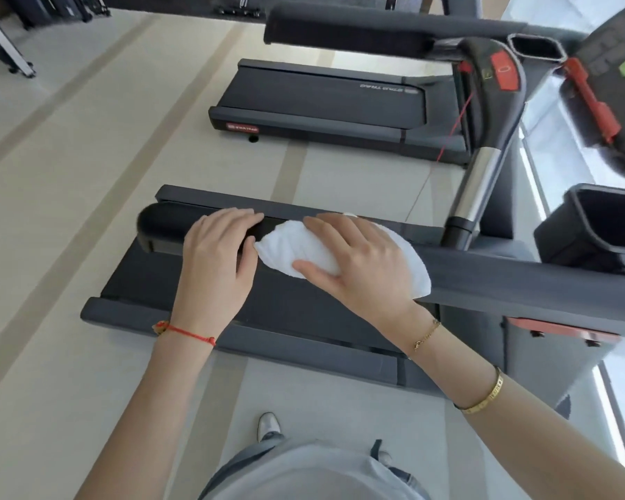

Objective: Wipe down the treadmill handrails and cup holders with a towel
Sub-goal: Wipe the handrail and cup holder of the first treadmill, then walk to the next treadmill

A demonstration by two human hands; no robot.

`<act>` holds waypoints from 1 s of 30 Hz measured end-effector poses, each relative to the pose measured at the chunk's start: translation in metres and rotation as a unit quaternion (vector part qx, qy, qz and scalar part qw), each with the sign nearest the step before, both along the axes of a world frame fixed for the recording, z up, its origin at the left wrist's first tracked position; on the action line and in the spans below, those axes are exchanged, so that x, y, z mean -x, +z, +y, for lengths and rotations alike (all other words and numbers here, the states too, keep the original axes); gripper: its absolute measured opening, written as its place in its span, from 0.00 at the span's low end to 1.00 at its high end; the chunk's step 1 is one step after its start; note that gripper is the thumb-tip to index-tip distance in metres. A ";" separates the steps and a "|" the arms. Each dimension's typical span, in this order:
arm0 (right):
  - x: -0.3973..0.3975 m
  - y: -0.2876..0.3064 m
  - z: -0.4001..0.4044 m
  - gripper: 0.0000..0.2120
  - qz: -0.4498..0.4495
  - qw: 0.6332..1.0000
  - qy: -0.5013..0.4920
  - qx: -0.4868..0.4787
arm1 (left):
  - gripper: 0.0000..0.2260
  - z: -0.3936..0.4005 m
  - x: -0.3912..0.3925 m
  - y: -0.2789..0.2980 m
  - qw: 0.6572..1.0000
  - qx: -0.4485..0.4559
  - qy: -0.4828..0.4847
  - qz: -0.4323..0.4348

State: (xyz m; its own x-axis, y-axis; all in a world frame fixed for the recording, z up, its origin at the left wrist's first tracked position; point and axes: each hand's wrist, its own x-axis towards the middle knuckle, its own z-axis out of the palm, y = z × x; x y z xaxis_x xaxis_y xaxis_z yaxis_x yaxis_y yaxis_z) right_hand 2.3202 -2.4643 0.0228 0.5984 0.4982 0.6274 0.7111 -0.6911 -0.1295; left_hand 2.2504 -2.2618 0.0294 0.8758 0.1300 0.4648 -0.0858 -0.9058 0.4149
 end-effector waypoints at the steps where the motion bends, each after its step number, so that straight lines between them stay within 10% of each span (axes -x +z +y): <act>1: 0.001 -0.001 0.012 0.23 -0.001 1.000 0.002 0.000 | 0.15 0.010 0.003 0.000 1.000 0.003 0.006 -0.001; 22: 0.026 -0.002 0.187 0.12 -0.068 0.981 0.178 -0.029 | 0.17 0.161 0.090 -0.011 0.986 0.075 0.130 0.069; 30: 0.052 -0.027 0.220 0.16 0.080 0.946 0.312 0.022 | 0.16 0.156 0.161 -0.022 0.959 0.089 0.257 0.081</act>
State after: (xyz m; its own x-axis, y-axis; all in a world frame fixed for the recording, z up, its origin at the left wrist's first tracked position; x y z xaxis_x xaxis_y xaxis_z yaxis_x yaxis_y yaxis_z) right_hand 2.2686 -2.2442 -0.0047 0.2634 0.8100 0.5239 0.9567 -0.1495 -0.2499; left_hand 2.0892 -2.1058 0.0076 0.7331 0.6288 0.2592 0.4314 -0.7245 0.5375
